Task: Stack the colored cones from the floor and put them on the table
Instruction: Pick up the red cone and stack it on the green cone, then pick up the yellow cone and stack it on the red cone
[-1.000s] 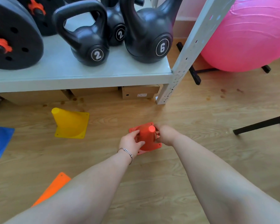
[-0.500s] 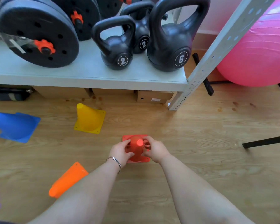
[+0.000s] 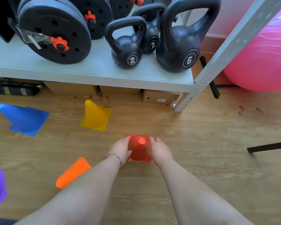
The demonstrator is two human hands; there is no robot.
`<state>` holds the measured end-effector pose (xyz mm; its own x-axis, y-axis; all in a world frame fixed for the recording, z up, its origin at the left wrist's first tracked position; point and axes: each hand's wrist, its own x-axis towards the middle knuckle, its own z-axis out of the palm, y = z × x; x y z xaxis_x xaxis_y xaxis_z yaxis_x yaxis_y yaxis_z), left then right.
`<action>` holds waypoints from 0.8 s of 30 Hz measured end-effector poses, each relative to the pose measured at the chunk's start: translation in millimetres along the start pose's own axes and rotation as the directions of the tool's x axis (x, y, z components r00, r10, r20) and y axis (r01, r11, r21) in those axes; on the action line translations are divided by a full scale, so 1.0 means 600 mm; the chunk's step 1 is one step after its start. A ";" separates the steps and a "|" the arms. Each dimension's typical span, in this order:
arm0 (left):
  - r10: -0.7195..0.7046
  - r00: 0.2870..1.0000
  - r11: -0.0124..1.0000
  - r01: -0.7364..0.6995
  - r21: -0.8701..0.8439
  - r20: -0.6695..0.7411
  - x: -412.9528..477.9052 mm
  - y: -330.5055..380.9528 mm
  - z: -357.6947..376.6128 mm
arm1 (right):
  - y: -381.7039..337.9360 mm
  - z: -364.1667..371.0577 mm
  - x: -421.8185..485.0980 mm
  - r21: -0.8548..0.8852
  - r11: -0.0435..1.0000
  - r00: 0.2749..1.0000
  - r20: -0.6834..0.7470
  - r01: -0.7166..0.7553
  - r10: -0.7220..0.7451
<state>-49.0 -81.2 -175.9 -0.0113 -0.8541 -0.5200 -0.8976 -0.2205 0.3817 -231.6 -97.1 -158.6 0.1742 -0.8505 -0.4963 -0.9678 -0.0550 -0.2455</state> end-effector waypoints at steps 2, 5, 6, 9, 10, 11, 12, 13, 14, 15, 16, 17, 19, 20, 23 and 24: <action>0.007 0.999 0.992 -0.001 0.130 -0.043 -0.004 -0.004 -0.007 | 0.002 -0.005 -0.002 -0.071 0.997 0.997 -0.081 -0.005 -0.001; 0.010 0.990 0.970 0.024 0.244 -0.140 -0.010 -0.007 -0.017 | 0.002 -0.019 0.002 -0.148 0.989 0.981 -0.195 -0.009 -0.020; 0.006 0.985 0.965 0.039 0.258 -0.171 -0.012 -0.005 -0.022 | 0.001 -0.026 0.004 -0.164 0.986 0.974 -0.225 -0.004 -0.034; -0.009 0.968 0.958 0.081 0.277 -0.250 -0.018 0.001 -0.040 | -0.004 -0.050 0.012 -0.191 0.981 0.954 -0.288 0.024 -0.079; -0.014 0.962 0.955 0.094 0.283 -0.274 -0.020 0.003 -0.049 | -0.008 -0.059 0.014 -0.195 0.980 0.947 -0.308 0.030 -0.090; -0.019 0.955 0.951 0.109 0.289 -0.296 -0.022 0.004 -0.058 | -0.011 -0.069 0.016 -0.196 0.980 0.939 -0.329 0.034 -0.098; -0.028 0.949 0.948 0.125 0.293 -0.315 -0.023 0.004 -0.068 | -0.016 -0.078 0.018 -0.196 0.980 0.932 -0.346 0.036 -0.103; -0.037 0.943 0.944 0.142 0.299 -0.330 -0.025 0.002 -0.079 | -0.021 -0.087 0.020 -0.194 0.980 0.926 -0.362 0.037 -0.106; -0.047 0.939 0.939 0.158 0.305 -0.342 -0.026 0.000 -0.090 | -0.027 -0.096 0.022 -0.191 0.981 0.920 -0.376 0.038 -0.109; -0.056 0.935 0.934 0.173 0.312 -0.351 -0.027 -0.003 -0.102 | -0.033 -0.104 0.025 -0.191 0.981 0.915 -0.388 0.040 -0.113; -0.062 0.932 0.930 0.185 0.319 -0.358 -0.028 -0.006 -0.114 | -0.040 -0.112 0.027 -0.193 0.980 0.911 -0.395 0.044 -0.118; -0.065 0.929 0.925 0.194 0.328 -0.365 -0.029 -0.010 -0.126 | -0.048 -0.119 0.029 -0.195 0.980 0.908 -0.400 0.048 -0.124; -0.073 0.922 0.917 0.212 0.337 -0.379 -0.033 -0.019 -0.150 | -0.066 -0.132 0.032 -0.188 0.980 0.905 -0.405 0.061 -0.134; -0.086 0.917 0.916 0.227 0.332 -0.389 -0.036 -0.024 -0.160 | -0.077 -0.137 0.033 -0.181 0.981 0.903 -0.407 0.070 -0.140; -0.136 0.897 0.910 0.281 0.305 -0.420 -0.048 -0.050 -0.189 | -0.109 -0.146 0.035 -0.180 0.979 0.897 -0.412 0.093 -0.161; -0.144 0.894 0.905 0.293 0.308 -0.424 -0.051 -0.059 -0.198 | -0.120 -0.148 0.036 -0.179 0.978 0.896 -0.410 0.106 -0.172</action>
<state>35.8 -103.1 -82.6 0.3065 -0.9316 -0.1955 -0.9517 -0.3042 -0.0423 -174.2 -157.7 -77.8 0.2483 -0.9668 -0.0605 -0.9607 -0.2378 -0.1436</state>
